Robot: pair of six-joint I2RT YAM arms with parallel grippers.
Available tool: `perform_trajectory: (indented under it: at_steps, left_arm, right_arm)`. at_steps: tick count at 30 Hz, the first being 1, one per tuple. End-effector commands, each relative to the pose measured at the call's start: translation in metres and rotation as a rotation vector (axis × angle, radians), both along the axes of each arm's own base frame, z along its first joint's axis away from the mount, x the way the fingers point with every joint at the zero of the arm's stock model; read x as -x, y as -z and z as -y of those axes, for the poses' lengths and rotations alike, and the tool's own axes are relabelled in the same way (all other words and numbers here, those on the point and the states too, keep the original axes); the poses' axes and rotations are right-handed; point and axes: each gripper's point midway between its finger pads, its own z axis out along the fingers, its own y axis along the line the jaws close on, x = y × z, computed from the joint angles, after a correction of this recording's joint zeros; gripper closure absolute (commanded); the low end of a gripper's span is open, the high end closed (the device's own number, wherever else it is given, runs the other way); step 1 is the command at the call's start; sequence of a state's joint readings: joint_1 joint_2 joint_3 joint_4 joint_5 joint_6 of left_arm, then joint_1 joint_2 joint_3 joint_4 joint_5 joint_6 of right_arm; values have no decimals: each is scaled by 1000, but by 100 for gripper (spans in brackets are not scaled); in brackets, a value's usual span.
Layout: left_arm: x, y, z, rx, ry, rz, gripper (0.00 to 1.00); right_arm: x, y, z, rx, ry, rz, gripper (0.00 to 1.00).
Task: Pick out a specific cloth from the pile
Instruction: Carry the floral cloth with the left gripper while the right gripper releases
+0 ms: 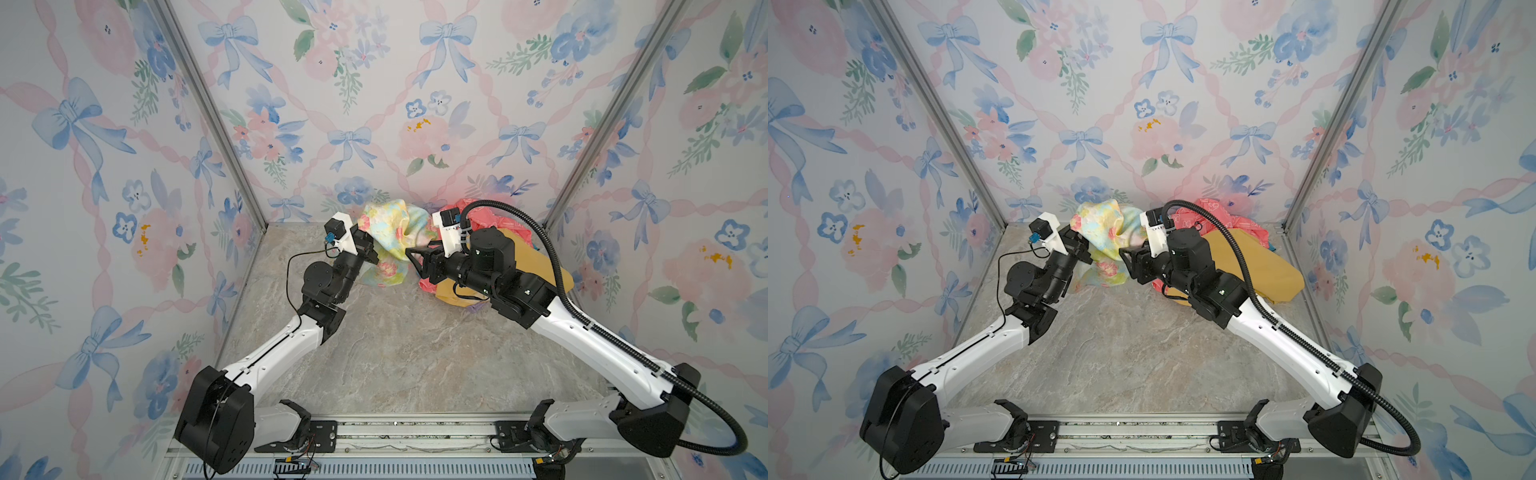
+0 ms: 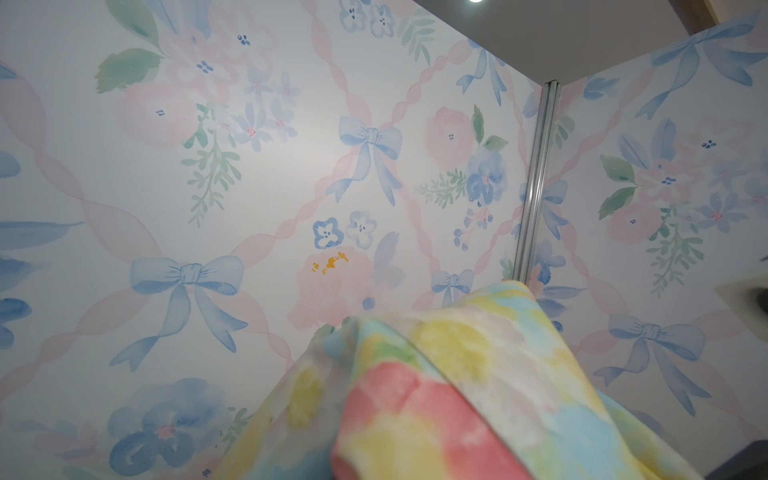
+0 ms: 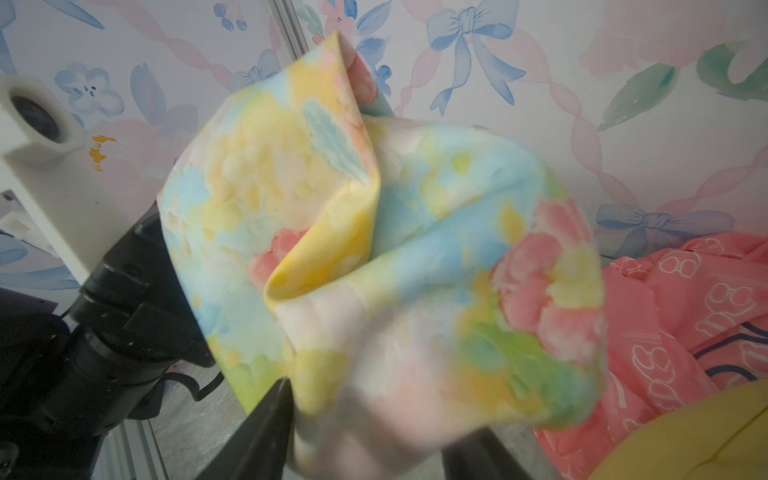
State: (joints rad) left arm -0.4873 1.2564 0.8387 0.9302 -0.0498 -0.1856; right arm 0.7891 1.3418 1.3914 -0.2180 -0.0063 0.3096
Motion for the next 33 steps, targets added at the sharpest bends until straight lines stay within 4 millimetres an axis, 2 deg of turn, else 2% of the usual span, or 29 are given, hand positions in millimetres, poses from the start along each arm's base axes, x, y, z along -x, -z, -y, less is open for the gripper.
perform_trajectory:
  at_steps: [1,6,10,14,24,33]
  left_arm:
    - [4,-18,-15,-19,-65,41,100]
    - [1,-20,-30,-37,-126,38,100]
    - [-11,-17,-40,-64,-186,5,100]
    - [-26,-9,-60,-40,-254,-42,100]
    - [-80,25,-111,-39,-430,-208,100]
    - [-113,31,-172,41,-534,-248,100]
  right_arm:
    - [3,-5,5,-16,-14,30,31]
    - [11,6,19,5,-1,40,14]
    - [13,30,30,60,19,24,8]
    - [18,55,40,127,26,0,4]
    - [27,101,54,189,44,-55,1]
    - [30,124,47,224,31,-83,1]
